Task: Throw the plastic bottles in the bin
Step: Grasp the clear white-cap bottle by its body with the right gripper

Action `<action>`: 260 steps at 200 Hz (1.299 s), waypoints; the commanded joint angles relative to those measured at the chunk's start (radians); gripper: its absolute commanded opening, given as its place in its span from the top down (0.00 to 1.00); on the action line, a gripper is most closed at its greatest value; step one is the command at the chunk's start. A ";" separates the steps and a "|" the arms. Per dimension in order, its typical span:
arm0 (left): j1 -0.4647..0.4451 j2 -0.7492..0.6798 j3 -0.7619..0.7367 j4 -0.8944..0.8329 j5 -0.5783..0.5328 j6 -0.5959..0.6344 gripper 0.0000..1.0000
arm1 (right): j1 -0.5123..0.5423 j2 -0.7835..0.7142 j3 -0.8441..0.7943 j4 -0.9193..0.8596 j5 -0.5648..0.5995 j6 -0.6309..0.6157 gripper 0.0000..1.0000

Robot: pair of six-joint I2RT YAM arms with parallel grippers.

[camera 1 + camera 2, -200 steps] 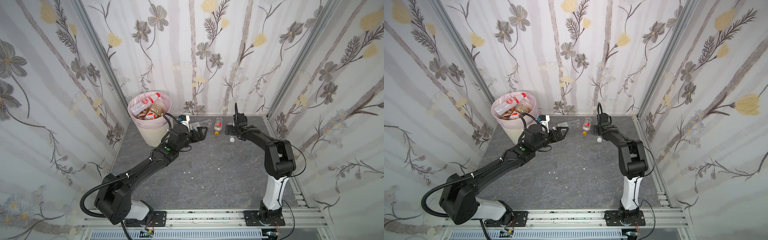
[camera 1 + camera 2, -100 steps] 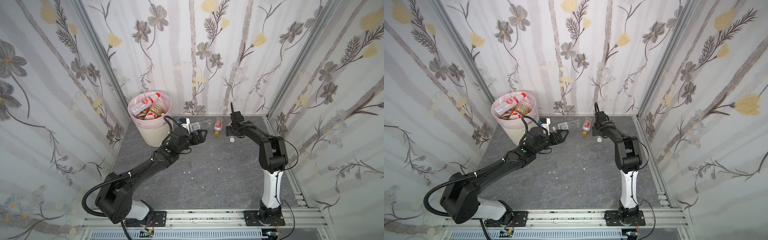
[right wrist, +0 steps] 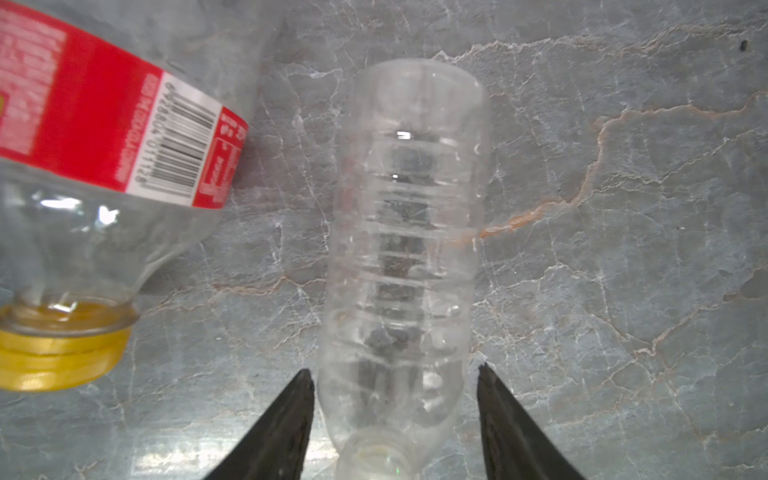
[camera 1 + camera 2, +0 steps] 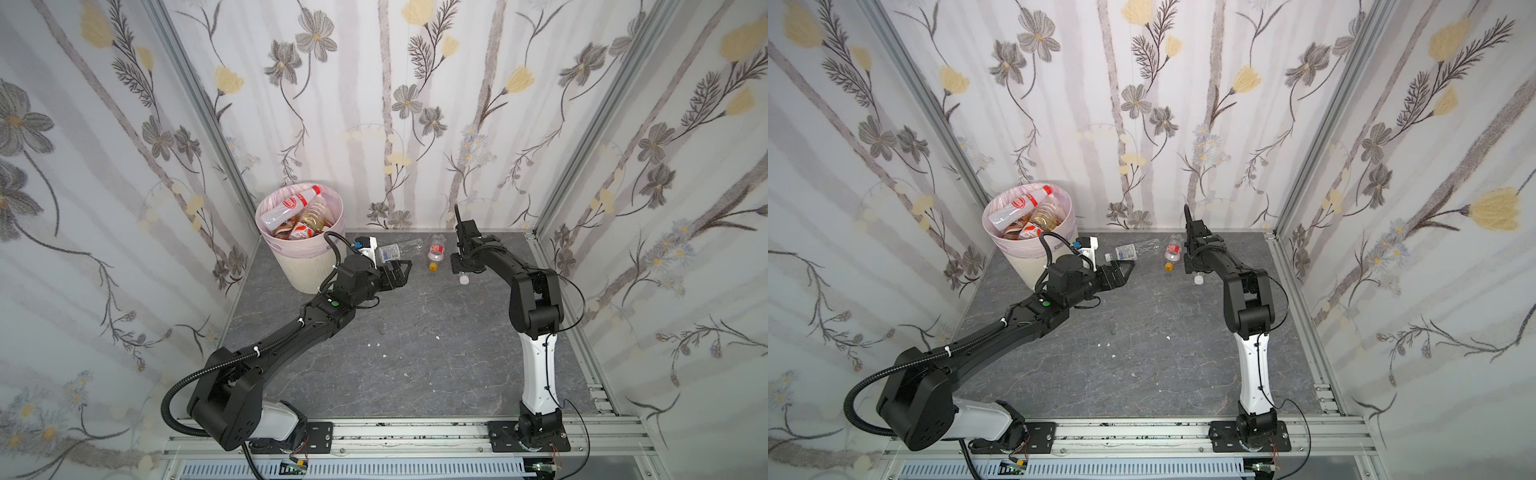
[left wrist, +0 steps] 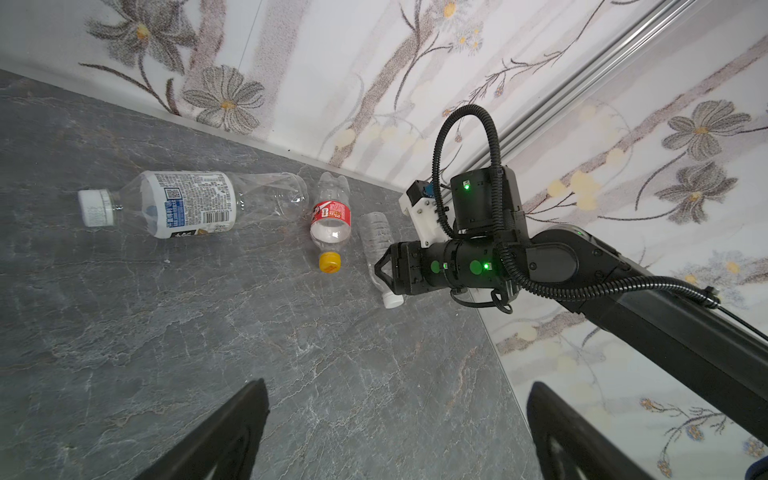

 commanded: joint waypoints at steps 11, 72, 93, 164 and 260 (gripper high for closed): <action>0.006 -0.012 -0.006 0.042 -0.001 0.011 0.00 | 0.003 0.029 0.047 -0.049 0.001 -0.030 0.40; 0.015 -0.020 -0.020 0.042 -0.003 0.013 0.00 | 0.007 0.088 0.133 -0.123 0.003 -0.059 0.45; 0.016 -0.018 -0.021 0.042 0.000 0.013 0.00 | 0.009 0.099 0.154 -0.142 0.005 -0.067 0.44; 0.020 -0.010 -0.018 0.042 0.003 0.000 0.00 | 0.011 0.040 0.094 -0.131 -0.015 -0.058 0.48; 0.018 -0.001 -0.052 0.042 0.014 -0.103 0.00 | 0.070 -0.274 -0.361 0.089 -0.115 0.001 0.48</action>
